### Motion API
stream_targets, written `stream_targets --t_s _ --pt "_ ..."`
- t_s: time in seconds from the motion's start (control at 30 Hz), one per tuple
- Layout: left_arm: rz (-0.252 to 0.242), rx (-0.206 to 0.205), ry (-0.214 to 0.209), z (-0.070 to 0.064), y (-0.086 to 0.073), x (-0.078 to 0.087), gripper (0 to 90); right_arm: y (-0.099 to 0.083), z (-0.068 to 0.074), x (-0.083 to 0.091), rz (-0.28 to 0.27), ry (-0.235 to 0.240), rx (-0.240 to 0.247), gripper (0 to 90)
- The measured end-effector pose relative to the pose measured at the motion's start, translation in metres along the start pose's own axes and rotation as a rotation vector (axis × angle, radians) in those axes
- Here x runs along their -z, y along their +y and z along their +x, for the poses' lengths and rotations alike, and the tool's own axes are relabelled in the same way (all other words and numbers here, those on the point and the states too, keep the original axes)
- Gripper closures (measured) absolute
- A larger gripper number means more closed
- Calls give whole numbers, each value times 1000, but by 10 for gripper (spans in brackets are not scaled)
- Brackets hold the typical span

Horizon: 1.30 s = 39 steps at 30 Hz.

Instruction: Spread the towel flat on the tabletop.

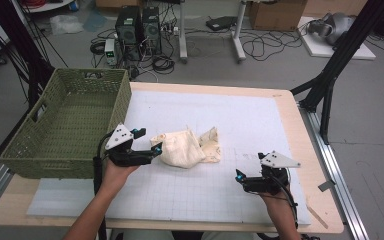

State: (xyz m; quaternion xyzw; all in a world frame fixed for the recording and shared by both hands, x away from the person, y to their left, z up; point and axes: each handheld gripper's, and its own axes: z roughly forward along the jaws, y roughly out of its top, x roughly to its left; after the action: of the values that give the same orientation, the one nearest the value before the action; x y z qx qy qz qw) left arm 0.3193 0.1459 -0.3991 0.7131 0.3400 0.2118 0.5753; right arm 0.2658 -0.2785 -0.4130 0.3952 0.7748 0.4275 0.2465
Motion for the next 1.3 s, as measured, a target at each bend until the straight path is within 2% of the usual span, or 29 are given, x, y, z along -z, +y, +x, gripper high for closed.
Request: stream_targets --t_s 0.13,0.23,0.37,0.4,0.43,0.53,0.57,0.67,0.7,0.73,0.77,0.87,0.9,0.93,0.97,1.0,1.03,1.13,1.17,1.2,1.23,1.27,1.3 --pt "5 1 -1 1 0 -2 194 0 0 -2 7 0 3 30" --pt "14 1 0 0 -1 -4 194 -1 2 -7 40 -11 12 34" --pt "9 7 -1 1 -1 -3 194 0 3 -12 43 -4 14 53" --pt "10 8 -3 1 0 -2 195 1 4 -14 47 1 21 89" --pt "12 8 -5 1 0 -2 198 3 5 -19 53 51 38 220" --pt "20 3 -9 0 -1 -4 198 6 7 -28 66 66 53 233" --pt "26 1 -12 0 -1 -5 201 9 11 -37 78 87 66 288" --pt "31 2 -12 0 -1 -6 202 11 15 -47 86 105 74 340" --pt "31 3 -13 0 -2 -7 203 14 18 -55 91 121 88 403" --pt "31 3 -13 0 -2 -7 204 14 18 -55 91 121 88 403" --pt "35 1 -17 0 -2 -8 205 17 22 -64 90 137 99 472" --pt "35 2 -16 0 -3 -8 207 21 25 -74 93 157 105 515" --pt "37 2 -16 1 -3 -9 208 23 27 -86 118 175 107 552" --pt "37 2 -16 1 -3 -9 209 23 27 -86 118 175 107 552" --pt "42 2 -19 1 -3 -9 210 23 28 -97 149 184 100 575" --pt "42 2 -19 1 -3 -9 211 23 28 -97 149 184 100 575" --pt "44 2 -21 1 -3 -9 211 21 28 -104 168 189 98 591" --pt "42 3 -19 0 -3 -9 211 21 27 -104 167 191 94 613" --pt "44 2 -19 1 -3 -9 212 21 27 -104 170 188 102 657" --pt "43 2 -18 1 -3 -9 212 21 27 -104 170 188 102 657" --pt "41 2 -15 1 -3 -9 212 21 27 -104 173 183 106 729" --pt "41 3 -15 1 -3 -9 212 21 27 -104 173 183 106 729" --pt "42 3 -13 2 -3 -8 213 22 27 -103 174 175 115 833"
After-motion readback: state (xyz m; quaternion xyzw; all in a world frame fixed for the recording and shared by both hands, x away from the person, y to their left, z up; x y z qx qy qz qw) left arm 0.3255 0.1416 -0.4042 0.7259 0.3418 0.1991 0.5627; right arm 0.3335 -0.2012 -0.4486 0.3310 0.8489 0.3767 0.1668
